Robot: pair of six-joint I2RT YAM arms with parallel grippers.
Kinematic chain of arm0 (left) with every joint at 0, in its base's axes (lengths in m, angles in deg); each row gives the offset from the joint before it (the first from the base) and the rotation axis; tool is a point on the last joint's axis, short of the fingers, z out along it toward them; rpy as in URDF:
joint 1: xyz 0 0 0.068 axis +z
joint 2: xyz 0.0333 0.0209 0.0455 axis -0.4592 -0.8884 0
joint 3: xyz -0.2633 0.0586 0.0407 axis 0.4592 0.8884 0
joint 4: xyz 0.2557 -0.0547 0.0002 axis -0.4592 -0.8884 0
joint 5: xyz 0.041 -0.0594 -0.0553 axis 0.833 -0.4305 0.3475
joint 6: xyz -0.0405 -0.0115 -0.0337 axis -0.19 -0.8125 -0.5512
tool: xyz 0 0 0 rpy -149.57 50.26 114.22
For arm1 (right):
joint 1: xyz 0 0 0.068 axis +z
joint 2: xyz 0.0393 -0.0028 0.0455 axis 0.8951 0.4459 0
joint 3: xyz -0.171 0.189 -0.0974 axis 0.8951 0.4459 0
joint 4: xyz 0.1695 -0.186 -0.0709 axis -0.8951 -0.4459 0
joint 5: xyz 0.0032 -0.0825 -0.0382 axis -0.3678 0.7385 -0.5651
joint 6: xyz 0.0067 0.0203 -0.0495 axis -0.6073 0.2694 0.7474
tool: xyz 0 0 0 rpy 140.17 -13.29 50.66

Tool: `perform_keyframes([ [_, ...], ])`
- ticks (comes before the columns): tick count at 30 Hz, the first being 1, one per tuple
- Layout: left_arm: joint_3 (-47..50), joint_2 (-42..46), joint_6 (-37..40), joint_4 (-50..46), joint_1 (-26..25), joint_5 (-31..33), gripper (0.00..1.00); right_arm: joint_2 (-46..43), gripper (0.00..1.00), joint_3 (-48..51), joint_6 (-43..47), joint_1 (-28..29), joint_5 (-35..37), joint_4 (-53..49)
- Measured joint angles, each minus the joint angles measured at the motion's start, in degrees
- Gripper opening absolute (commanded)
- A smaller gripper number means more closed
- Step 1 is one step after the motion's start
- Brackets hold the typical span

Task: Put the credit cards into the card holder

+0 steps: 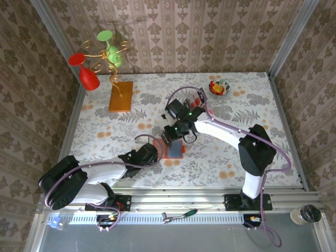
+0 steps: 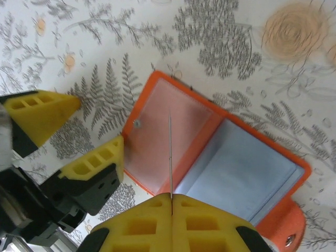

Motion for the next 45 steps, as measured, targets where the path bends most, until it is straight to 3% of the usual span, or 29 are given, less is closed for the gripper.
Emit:
perform_keyframes([
  [23,-0.22,2.49,0.90,-1.73,0.37,0.17,0.72,5.07,0.00,2.51,-0.33,0.33,-0.24,3.23],
  [45,-2.84,-3.13,6.54,-1.73,1.70,-1.40,0.72,5.01,0.00,2.51,-0.39,0.04,-1.36,3.41],
])
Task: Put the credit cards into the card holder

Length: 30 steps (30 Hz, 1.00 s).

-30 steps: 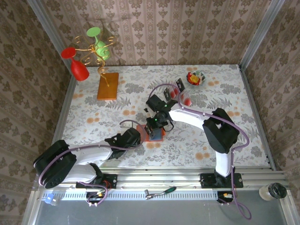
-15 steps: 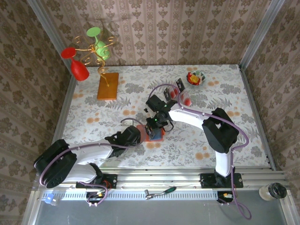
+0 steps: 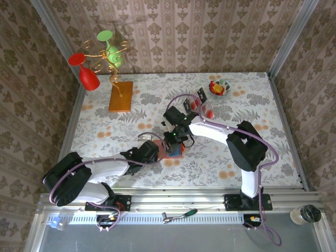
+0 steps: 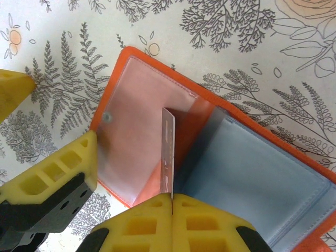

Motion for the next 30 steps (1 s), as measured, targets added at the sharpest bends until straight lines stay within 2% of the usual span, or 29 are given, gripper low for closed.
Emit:
perform_keyframes([
  [4,0.00,0.00,-0.02,0.02,0.00,0.02,0.71,-1.70,0.00,0.55,-0.70,-0.90,-1.53,0.39],
  [9,0.00,0.00,-0.42,-0.07,-0.13,0.07,0.71,-8.72,0.00,6.08,-5.05,-3.10,-3.06,5.79],
  [15,0.00,0.04,-0.70,-0.85,-0.31,0.24,0.71,-15.47,0.00,19.37,-14.62,-4.39,-3.32,21.29],
  [21,0.00,0.13,-1.31,-1.29,-0.66,0.50,0.71,-15.93,0.00,30.86,-23.08,-4.33,-2.73,37.29],
  [30,0.00,0.13,-1.75,-1.29,-0.98,0.74,0.71,-15.67,0.00,37.05,-29.29,-4.17,-1.33,53.62],
])
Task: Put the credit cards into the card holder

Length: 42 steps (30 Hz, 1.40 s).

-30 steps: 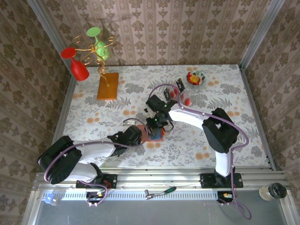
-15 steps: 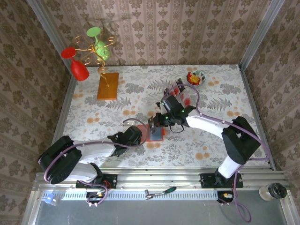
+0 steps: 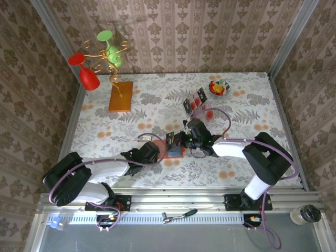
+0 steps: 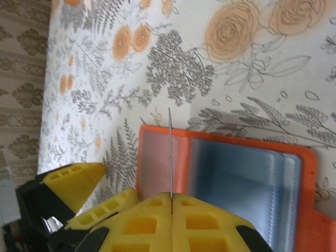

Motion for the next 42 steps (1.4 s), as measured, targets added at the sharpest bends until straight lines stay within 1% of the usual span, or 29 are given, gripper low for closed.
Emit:
perform_keyframes([
  [8,0.00,0.00,-0.13,0.00,0.00,0.20,0.71,2.03,0.00,0.52,-2.01,0.11,0.22,5.73],
  [29,0.00,0.00,-0.42,0.00,-0.33,0.39,0.71,5.60,0.00,3.19,-4.33,0.22,0.74,11.89],
  [42,0.00,0.00,-0.42,0.00,-0.33,0.39,0.71,6.38,0.00,3.89,-5.44,0.61,0.74,13.25],
])
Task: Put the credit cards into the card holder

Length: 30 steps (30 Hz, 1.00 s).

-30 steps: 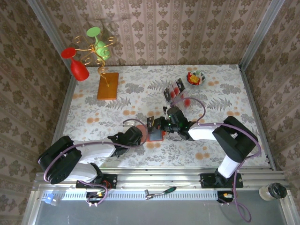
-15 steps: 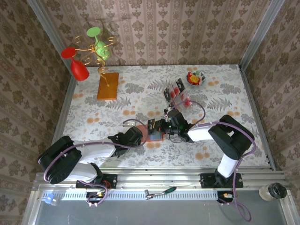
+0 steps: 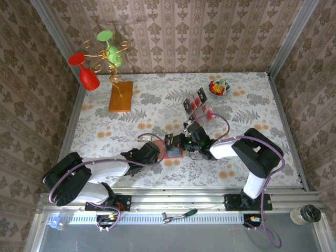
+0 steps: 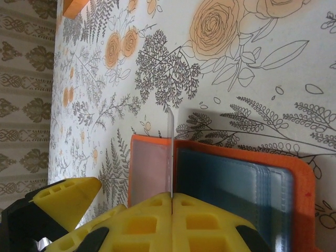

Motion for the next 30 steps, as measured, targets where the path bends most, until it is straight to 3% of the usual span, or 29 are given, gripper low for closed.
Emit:
perform_keyframes([
  [30,0.00,0.00,0.00,0.02,0.00,0.00,0.71,0.92,0.00,2.21,-0.33,1.14,-0.07,1.44],
])
